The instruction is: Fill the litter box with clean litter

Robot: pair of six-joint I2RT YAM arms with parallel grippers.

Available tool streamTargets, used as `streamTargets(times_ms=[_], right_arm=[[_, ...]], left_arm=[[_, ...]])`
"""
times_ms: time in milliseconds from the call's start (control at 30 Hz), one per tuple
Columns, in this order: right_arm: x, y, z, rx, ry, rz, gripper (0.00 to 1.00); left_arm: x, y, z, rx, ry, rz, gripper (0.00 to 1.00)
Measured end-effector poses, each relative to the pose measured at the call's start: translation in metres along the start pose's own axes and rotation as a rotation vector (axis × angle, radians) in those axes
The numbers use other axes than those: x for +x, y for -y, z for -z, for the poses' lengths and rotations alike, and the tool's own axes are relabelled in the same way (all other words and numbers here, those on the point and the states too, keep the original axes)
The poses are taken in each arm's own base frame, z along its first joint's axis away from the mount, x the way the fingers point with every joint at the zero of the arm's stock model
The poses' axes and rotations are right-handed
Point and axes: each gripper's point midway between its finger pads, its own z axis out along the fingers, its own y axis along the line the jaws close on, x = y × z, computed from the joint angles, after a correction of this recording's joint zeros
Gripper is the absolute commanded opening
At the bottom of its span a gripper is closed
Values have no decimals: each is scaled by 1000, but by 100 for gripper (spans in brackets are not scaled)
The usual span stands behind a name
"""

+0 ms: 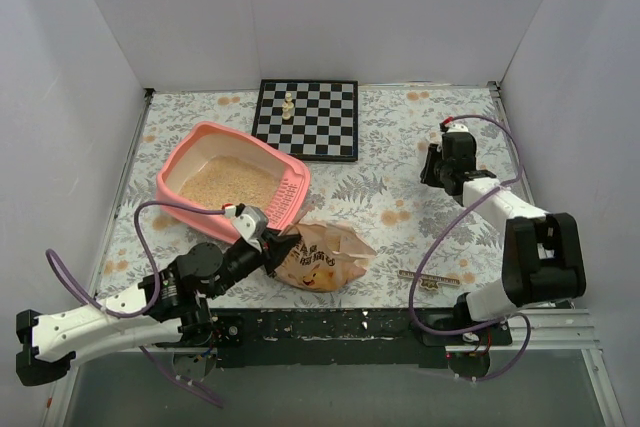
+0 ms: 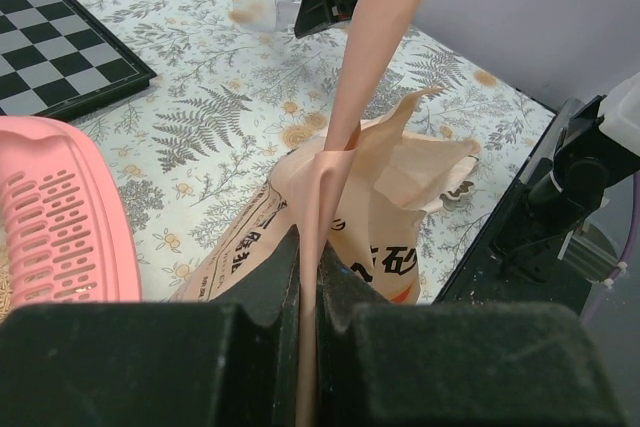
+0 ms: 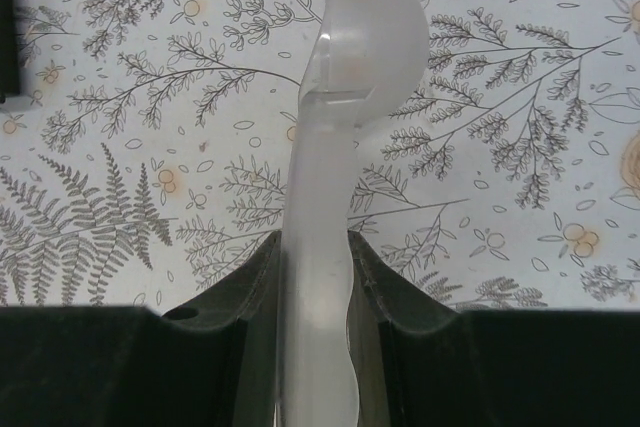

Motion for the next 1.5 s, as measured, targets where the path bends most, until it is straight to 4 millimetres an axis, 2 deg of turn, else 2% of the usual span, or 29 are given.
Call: streamTargets(times_ms=[133,267,333,500,600,667,833,933,1033,1167,1300,1500], right_arm=[[11,-2,-26,-25,-83,-36,37],[23,-3,-38,-33,-154,-54,47],[28,-3,-38,-36,-188,-56,77],[24,-14,-31,-89,-216,-55,81],[14,-19,-15,-119,-197,-41,82],[-2,-23,3,-141,-151,-28,82],[-62,-38,70,-227,89,21,81],[-78,-45,106,-282,190,56,81],[-70,-50,128,-339,232,110,85],[-40,-53,145,-412,242,178,91],[-24,-60,159,-486,272,231,90],[-3,-88,176,-704,282,313,90]], left_arm=[[1,0,-5,-8,-1,6,0],[3,3,-13,-10,-7,4,0],[4,5,-19,-9,-18,-1,0],[3,14,-36,-1,-59,-25,0],[0,23,-49,15,-93,-37,0],[-6,32,-61,32,-122,-44,0],[-7,58,-92,97,-198,-61,0],[-2,68,-105,124,-234,-64,0],[-1,72,-106,140,-245,-52,0],[-1,70,-97,134,-263,-44,0],[-3,55,-77,113,-275,-41,0],[-7,29,-57,81,-300,-30,0]])
